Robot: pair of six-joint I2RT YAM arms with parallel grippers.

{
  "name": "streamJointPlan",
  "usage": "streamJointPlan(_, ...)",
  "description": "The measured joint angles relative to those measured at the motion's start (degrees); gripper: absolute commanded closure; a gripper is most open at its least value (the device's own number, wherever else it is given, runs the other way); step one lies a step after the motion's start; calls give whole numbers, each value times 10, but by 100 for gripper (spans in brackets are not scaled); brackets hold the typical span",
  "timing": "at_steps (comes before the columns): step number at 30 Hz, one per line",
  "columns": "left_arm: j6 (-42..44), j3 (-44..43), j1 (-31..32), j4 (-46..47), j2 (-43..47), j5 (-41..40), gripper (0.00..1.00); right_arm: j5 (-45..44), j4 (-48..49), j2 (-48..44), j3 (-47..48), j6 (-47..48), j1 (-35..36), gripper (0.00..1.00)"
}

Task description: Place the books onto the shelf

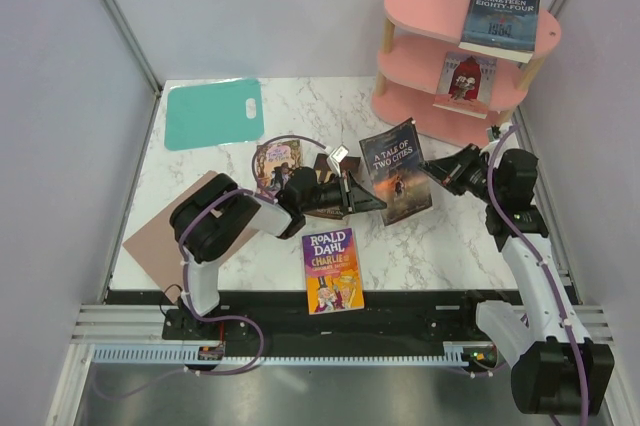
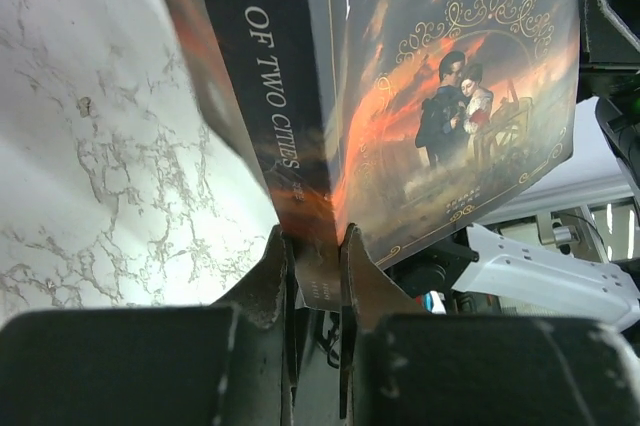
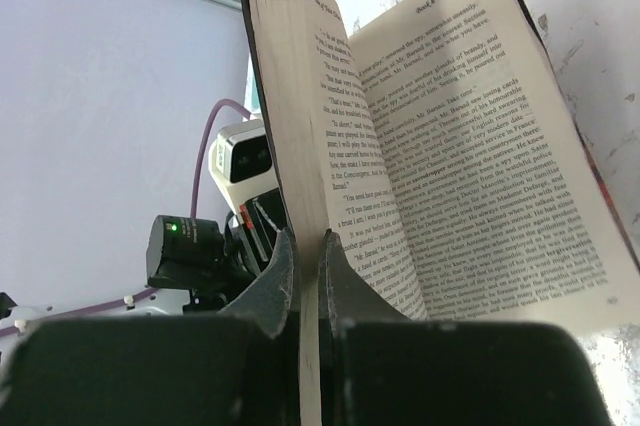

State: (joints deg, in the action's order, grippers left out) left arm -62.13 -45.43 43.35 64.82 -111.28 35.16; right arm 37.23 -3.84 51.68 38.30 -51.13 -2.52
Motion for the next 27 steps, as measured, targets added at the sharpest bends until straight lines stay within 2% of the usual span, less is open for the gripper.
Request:
streamJointPlan(7,14,11,0,-63,38,8,98,-22,-33,-2,-5,52,-3,99)
streamJointPlan(10,35,19,0,-129,68,9,98,-43,-45,10,-25,84,-6,82)
streamJointPlan(11,43,21,0,-148,77,10,98,-50,-47,14,-32,90,-7,64)
streamJointPlan(13,55,21,0,-179,91,15,98,-65,-52,23,-50,105,-8,51)
streamJointPlan(14,60,21,0,-186,96,17,98,-69,-59,27,-59,112,-8,40)
streamJointPlan(20,80,16,-2,-194,134,53,98,-43,-78,37,-94,135,1,30)
streamJointPlan(27,93,-19,-22,-231,160,92,98,19,-23,20,-130,121,3,19)
